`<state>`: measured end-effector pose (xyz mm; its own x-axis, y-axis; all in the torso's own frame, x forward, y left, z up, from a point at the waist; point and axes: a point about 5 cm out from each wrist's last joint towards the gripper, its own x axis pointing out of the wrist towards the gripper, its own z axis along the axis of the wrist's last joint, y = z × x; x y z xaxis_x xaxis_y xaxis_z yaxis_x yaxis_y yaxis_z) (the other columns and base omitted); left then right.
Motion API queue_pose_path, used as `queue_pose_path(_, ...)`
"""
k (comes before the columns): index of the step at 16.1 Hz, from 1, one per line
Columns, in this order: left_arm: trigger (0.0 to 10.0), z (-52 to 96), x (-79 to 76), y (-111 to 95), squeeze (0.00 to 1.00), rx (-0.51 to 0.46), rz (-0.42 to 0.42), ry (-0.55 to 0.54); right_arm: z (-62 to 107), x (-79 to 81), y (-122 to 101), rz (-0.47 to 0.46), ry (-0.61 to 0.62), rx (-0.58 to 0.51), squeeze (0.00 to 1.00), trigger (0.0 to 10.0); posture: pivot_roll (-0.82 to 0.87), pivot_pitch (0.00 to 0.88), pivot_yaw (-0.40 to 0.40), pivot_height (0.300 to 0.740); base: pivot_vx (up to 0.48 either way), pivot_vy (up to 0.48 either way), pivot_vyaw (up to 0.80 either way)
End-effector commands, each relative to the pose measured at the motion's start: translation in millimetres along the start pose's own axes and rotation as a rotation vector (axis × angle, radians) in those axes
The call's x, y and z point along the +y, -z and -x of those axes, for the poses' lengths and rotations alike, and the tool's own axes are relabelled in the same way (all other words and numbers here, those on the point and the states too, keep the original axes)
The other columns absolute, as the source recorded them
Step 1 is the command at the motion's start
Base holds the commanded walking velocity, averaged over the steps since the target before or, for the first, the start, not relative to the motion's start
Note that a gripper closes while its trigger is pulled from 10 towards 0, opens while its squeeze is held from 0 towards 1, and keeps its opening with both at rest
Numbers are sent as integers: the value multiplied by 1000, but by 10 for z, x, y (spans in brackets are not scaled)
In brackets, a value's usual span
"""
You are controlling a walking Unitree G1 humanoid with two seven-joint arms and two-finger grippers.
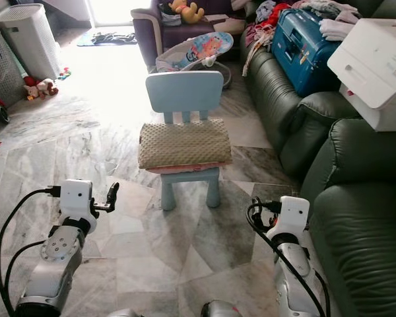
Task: Move the pillow to the sofa
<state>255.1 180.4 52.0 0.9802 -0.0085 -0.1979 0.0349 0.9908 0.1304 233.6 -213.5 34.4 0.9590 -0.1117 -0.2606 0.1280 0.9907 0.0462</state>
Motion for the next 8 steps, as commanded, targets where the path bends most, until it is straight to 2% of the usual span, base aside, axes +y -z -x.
queue_pose_path(1,10000,-7,73,-40,0,-17,0,-9,-14,-4,-73,12,-17,-26,0,10000,-26,0,-4,740,0,0,0)
queue_pose_path(2,10000,-16,85,-50,0,-17,10,-19,-12,-7,-79,13,-18,-26,0,10000,-26,0,-4,740,0,0,0)
queue_pose_path(6,10000,-67,-74,-132,0,-47,23,31,-44,-11,-125,24,-19,-46,0,10000,-27,0,-9,740,0,0,0)
queue_pose_path(8,10000,-60,-60,-127,0,-46,28,29,-47,-14,-146,24,-22,-53,0,10000,-28,0,-5,740,120,0,0)
